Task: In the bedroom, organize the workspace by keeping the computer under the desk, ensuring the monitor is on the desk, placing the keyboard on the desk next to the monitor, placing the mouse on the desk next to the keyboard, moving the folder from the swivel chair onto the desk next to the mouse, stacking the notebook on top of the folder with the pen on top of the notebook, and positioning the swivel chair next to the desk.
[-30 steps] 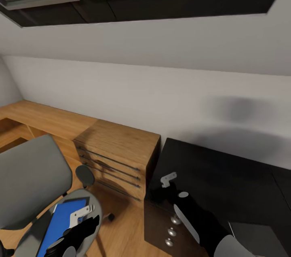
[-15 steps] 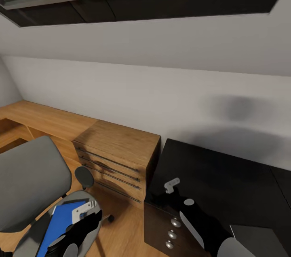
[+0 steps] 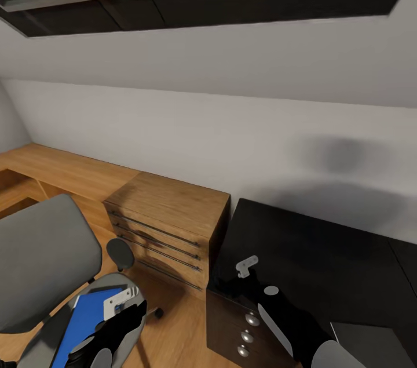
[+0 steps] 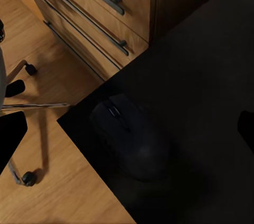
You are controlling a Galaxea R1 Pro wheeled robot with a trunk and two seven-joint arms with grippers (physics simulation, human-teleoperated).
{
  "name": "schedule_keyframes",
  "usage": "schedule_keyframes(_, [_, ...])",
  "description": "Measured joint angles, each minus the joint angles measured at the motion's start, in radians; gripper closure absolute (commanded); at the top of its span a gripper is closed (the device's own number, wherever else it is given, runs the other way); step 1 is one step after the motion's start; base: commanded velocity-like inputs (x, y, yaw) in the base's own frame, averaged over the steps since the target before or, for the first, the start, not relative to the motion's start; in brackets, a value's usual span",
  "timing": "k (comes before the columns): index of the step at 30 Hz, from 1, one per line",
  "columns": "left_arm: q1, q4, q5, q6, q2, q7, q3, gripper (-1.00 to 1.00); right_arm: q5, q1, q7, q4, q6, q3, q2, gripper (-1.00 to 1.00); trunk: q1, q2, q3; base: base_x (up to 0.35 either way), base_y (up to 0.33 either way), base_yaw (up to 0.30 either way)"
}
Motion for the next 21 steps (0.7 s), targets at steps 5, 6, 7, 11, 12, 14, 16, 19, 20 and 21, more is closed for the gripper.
schedule_keyframes(5, [0.000,0.000,0.000,0.000,-0.001,0.000,0.000,-1.00,0.001,0.000,0.000,0.000,-0.001,0.000,0.000,-1.00,0.019,-0.035,-0.016,0.000,0.000,0.000])
schedule_keyframes(6, [0.000,0.001,0.000,0.000,-0.002,0.001,0.000,-1.00,0.001,0.000,0.000,0.000,-0.001,0.000,0.000,-1.00,0.023,-0.042,-0.019,0.000,0.000,0.000])
schedule_keyframes(7, [0.000,0.001,0.000,0.000,-0.002,0.001,0.000,-1.00,0.001,0.000,0.000,0.000,-0.001,0.000,0.000,-1.00,0.027,-0.049,-0.022,0.000,0.000,0.000])
schedule_keyframes(11, [0.000,0.001,0.000,0.000,-0.003,0.003,0.000,-1.00,0.002,0.000,0.000,0.000,-0.001,0.000,-0.001,-1.00,0.042,-0.077,-0.035,0.000,0.000,0.000])
schedule_keyframes(12, [0.000,0.001,-0.001,-0.002,-0.003,0.003,0.001,-1.00,0.002,0.000,0.000,-0.001,-0.001,0.001,-0.001,-1.00,0.046,-0.084,-0.038,0.000,0.000,0.000])
schedule_keyframes(14, [0.000,0.001,-0.001,-0.002,-0.003,0.004,0.001,-1.00,0.002,0.000,0.000,-0.001,-0.001,0.001,-0.001,-1.00,0.054,-0.098,-0.044,0.000,0.000,0.000])
schedule_keyframes(16, [0.000,0.000,-0.001,-0.003,-0.003,0.004,0.001,-1.00,0.002,0.000,0.000,0.000,-0.006,0.001,-0.001,-1.00,0.061,-0.112,-0.050,0.000,0.000,0.000])
schedule_keyframes(19, [0.000,0.000,-0.001,-0.003,-0.003,0.005,0.002,-1.00,0.002,0.000,0.000,0.000,-0.010,0.001,-0.001,-1.00,0.073,-0.133,-0.060,0.000,0.000,0.000])
schedule_keyframes(20, [0.000,0.000,-0.001,-0.003,-0.003,0.005,0.002,-1.00,0.002,0.000,0.000,0.000,-0.011,0.001,-0.001,-1.00,0.077,-0.140,-0.063,0.000,0.000,0.000])
schedule_keyframes(21, [0.000,0.000,-0.001,-0.003,-0.003,0.005,0.002,-1.00,0.002,0.000,0.000,0.000,-0.011,0.001,-0.001,-1.00,0.081,-0.147,-0.066,0.000,0.000,0.000])
